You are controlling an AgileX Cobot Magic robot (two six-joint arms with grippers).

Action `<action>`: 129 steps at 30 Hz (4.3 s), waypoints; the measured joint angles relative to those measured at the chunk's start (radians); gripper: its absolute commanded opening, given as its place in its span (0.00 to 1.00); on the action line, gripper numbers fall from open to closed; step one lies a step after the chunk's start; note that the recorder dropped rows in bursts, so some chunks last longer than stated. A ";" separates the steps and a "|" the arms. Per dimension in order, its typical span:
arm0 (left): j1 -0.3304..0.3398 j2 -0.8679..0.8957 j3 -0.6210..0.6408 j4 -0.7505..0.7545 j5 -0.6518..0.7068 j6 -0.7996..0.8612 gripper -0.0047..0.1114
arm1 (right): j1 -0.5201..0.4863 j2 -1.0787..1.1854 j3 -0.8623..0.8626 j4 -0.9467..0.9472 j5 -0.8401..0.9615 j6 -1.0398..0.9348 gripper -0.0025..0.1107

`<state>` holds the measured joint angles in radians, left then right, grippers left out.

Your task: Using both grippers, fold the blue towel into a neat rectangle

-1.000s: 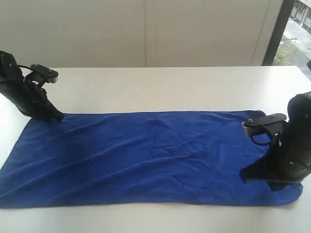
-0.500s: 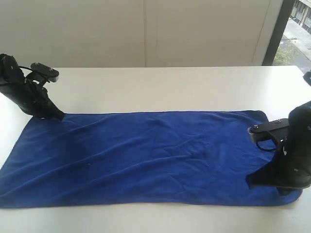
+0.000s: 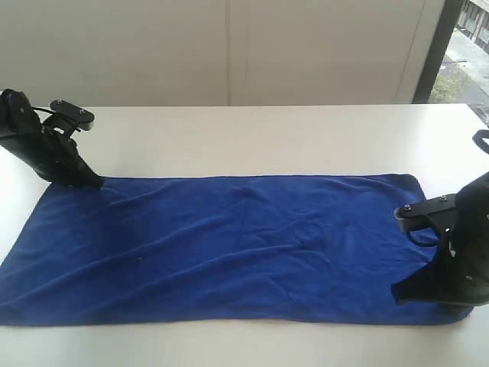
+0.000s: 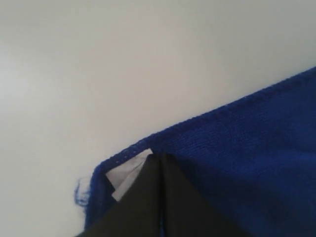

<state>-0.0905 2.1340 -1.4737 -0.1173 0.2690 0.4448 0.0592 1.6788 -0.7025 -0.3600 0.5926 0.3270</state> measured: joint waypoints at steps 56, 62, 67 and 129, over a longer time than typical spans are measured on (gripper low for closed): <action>0.043 -0.354 0.255 -0.134 0.388 0.078 0.04 | -0.103 0.160 -0.594 0.221 0.061 -0.386 0.02; 0.043 -0.453 0.432 -0.155 0.321 0.080 0.04 | -0.151 0.292 -0.707 0.277 0.083 -0.481 0.02; 0.034 -0.464 0.552 -0.155 0.217 0.080 0.04 | -0.158 0.393 -0.767 0.295 0.082 -0.495 0.02; 0.022 -0.606 0.901 -0.069 -0.034 -0.111 0.04 | -0.184 0.529 -0.818 0.304 -0.139 -0.506 0.02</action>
<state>-0.0681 1.5280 -0.5724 -0.1867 0.2352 0.3334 -0.1247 2.2074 -1.5206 -0.0563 0.4534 -0.1793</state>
